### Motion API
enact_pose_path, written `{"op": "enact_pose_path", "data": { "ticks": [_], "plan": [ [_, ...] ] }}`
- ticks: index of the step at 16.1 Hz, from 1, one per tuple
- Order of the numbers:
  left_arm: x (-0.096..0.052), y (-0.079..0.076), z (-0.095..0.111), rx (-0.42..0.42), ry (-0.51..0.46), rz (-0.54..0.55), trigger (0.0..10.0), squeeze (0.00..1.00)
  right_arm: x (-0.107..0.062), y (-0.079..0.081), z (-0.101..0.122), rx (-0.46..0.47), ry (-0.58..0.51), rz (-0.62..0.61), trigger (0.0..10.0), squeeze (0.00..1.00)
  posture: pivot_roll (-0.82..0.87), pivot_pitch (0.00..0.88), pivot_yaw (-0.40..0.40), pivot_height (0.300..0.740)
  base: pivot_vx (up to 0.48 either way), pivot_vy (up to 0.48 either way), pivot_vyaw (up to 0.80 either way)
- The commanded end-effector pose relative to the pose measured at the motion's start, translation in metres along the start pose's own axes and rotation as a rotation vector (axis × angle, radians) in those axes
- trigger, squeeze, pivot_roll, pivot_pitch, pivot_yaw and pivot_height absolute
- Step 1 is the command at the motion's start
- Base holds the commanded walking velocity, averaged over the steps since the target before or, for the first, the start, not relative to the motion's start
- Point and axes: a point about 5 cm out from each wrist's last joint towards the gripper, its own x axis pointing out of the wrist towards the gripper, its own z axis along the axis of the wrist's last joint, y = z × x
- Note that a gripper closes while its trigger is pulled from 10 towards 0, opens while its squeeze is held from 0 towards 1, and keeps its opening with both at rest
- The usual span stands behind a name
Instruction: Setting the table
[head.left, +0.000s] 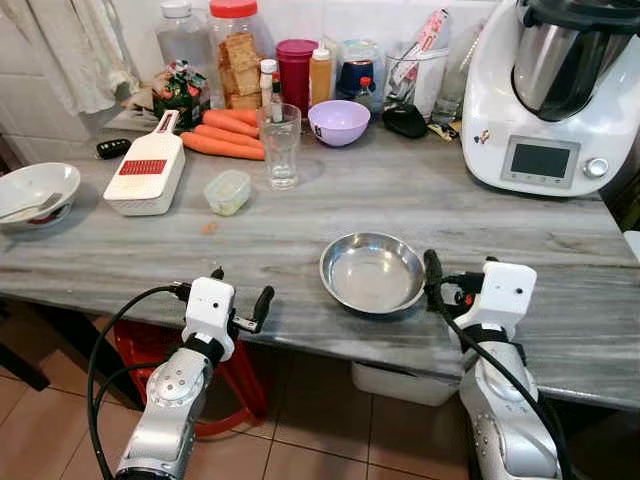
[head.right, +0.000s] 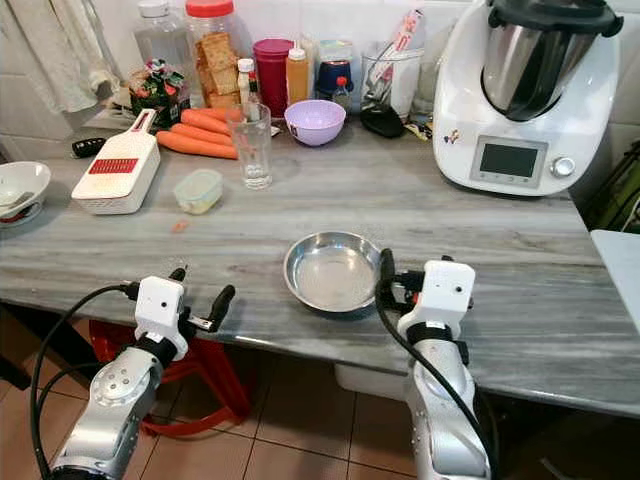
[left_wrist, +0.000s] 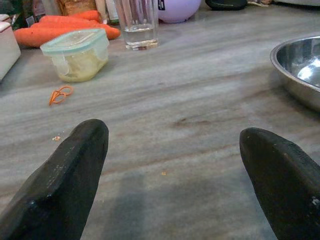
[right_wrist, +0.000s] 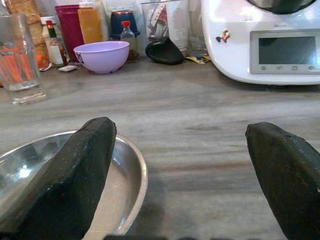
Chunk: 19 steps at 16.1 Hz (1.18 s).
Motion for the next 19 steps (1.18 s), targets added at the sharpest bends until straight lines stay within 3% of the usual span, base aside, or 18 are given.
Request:
{"op": "enact_pose_path", "data": {
  "ticks": [1,11,15,19],
  "plan": [
    [0.001,0.003,0.002,0.011,-0.004,0.013,10.0,0.00,0.001,0.000,0.004,0.003,-0.009,0.003,10.0,0.00,-0.01,0.000,0.009,0.740,-0.274,0.000,0.00],
    [0.002,0.005,0.002,0.017,-0.006,0.010,10.0,0.00,0.003,-0.002,0.003,0.011,-0.001,-0.015,10.0,0.00,0.00,0.000,0.010,0.740,-0.317,0.000,0.00],
    [0.002,0.005,0.002,0.019,-0.003,0.007,10.0,0.00,0.003,-0.006,-0.003,-0.040,0.023,-0.060,10.0,0.00,0.00,0.000,0.010,0.740,-0.330,0.000,0.00],
    [0.002,0.004,0.001,0.013,-0.005,0.002,10.0,0.00,0.003,-0.005,-0.006,-0.014,0.037,-0.052,10.0,0.00,0.00,0.000,0.010,0.740,-0.332,0.000,0.00]
  ]
}}
